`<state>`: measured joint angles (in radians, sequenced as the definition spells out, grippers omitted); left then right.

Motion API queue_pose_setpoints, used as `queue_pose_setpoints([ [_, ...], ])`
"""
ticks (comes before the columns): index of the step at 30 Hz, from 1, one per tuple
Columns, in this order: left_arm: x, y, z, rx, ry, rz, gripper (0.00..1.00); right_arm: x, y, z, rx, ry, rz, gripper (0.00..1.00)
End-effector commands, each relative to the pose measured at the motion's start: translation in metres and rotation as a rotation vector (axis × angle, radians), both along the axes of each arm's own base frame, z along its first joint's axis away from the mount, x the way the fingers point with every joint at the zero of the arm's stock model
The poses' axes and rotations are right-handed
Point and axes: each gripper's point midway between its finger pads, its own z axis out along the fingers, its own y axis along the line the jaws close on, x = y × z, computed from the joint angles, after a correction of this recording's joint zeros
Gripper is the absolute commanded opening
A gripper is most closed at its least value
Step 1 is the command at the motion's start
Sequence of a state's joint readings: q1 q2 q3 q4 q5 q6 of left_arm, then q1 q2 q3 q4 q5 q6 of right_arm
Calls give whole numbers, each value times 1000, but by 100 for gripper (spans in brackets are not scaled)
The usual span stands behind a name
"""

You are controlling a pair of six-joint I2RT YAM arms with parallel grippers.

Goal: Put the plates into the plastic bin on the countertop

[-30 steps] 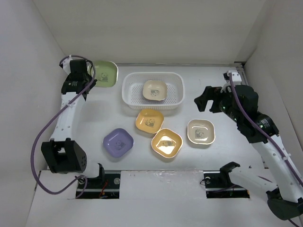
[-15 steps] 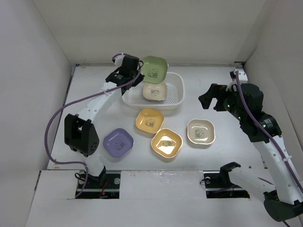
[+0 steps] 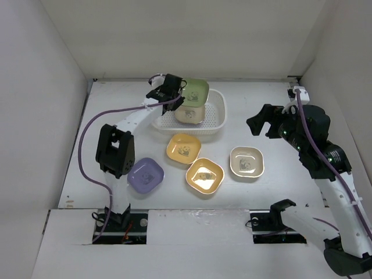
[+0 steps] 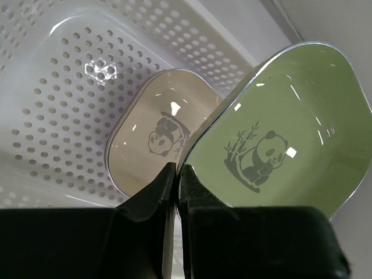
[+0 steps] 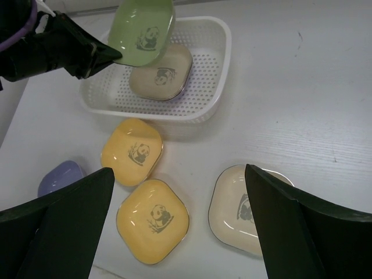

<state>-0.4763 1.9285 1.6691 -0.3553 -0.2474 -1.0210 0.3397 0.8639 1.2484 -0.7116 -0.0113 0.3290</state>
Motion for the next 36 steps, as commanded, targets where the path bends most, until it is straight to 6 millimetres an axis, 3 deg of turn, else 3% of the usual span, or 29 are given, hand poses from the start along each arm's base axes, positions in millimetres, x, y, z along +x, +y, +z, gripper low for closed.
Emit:
queue_pose_setpoints([
  [1,10,-8,5,-40,-24,23,0,-3,-1,16,23,-44,2,100],
  [9,4,-10,-26,-50,48,73,0,-5,-7,14,19,-35,-17,100],
  [19,-7,-20,-47,-39,92,74,27,-16,-25,14,-10,-35,-81,100],
  [24,-16,-15,-28,-40,62,89,46,-15,-31,-2,-26,2,-110,100],
  [28,-21,-11,-11,-54,46,105,51,-13,-28,-30,-16,70,-97,100],
  [31,-27,-8,9,-64,4,119,58,-13,-33,-32,-20,69,-120,100],
  [32,-31,-9,16,-61,-4,116,64,-12,-36,-32,-19,69,-133,100],
  [33,-34,-7,35,-84,-36,115,71,-12,-38,-38,-28,81,-144,100],
  [34,-35,-3,44,-73,-59,115,91,-12,-42,-44,-28,101,-167,100],
  [35,-36,-2,57,-61,-84,92,100,-11,-45,-57,-37,131,-190,100],
  [36,-40,-5,84,-73,-135,65,100,-11,-49,-68,-44,155,-203,100],
])
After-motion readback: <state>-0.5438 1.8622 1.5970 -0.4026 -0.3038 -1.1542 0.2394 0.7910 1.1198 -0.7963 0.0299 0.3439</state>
